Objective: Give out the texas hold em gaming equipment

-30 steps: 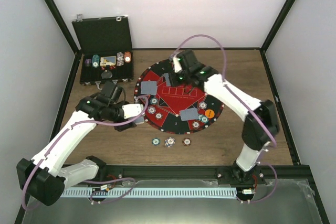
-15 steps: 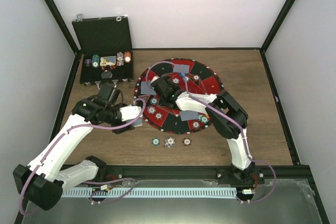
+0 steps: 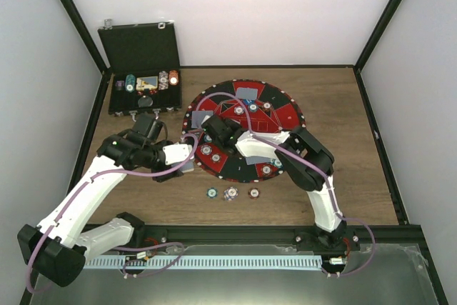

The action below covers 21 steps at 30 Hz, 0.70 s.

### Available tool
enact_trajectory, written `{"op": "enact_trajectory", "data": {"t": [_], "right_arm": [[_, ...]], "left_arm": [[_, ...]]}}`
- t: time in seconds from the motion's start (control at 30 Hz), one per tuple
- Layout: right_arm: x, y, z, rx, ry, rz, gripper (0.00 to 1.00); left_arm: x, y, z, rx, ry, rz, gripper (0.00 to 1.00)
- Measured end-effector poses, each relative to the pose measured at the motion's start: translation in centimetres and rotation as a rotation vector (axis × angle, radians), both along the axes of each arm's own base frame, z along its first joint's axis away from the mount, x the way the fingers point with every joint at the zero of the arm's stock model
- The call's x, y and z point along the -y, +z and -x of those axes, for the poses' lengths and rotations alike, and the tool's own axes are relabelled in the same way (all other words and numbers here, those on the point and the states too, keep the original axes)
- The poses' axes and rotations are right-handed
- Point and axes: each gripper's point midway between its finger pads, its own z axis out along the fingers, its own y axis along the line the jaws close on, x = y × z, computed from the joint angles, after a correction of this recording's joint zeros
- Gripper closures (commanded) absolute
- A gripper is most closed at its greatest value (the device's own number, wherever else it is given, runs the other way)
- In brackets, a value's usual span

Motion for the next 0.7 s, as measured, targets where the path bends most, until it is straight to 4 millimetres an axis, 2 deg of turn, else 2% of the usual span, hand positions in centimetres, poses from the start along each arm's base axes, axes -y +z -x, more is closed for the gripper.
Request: {"op": "enact_trajectory", "data": {"t": [0.1, 0.2, 0.27, 0.53, 0.6, 0.7], "right_arm": [[0.1, -0.3, 1.0, -0.063, -0.001, -0.022, 0.09], [0.0, 1.4, 1.8, -0.091, -0.008, -0.094, 0.01], [-0.3, 3.6, 2.3, -0.097, -0.018, -0.172, 0.0], [-0.5, 14.7, 4.8, -0.195, -0.097, -0.671, 0.0], [-0.6, 16.7, 5.9, -0.28, -0.094, -0.802, 0.0], [-1.7, 17.9, 8.0, -0.446, -0.071, -0.946, 0.0]], "left_arm": [[0.1, 0.3, -0.1, 0.005, -0.001, 0.006, 0.92], [0.2, 0.5, -0.2, 0.01, -0.002, 0.011, 0.92], [0.2, 0.7, -0.2, 0.012, -0.002, 0.013, 0.92], [0.5, 1.4, -0.4, 0.026, -0.005, 0.03, 0.92], [0.5, 1.4, -0.4, 0.024, -0.006, 0.032, 0.92], [0.6, 1.4, -0.3, 0.021, -0.008, 0.036, 0.92]]}}
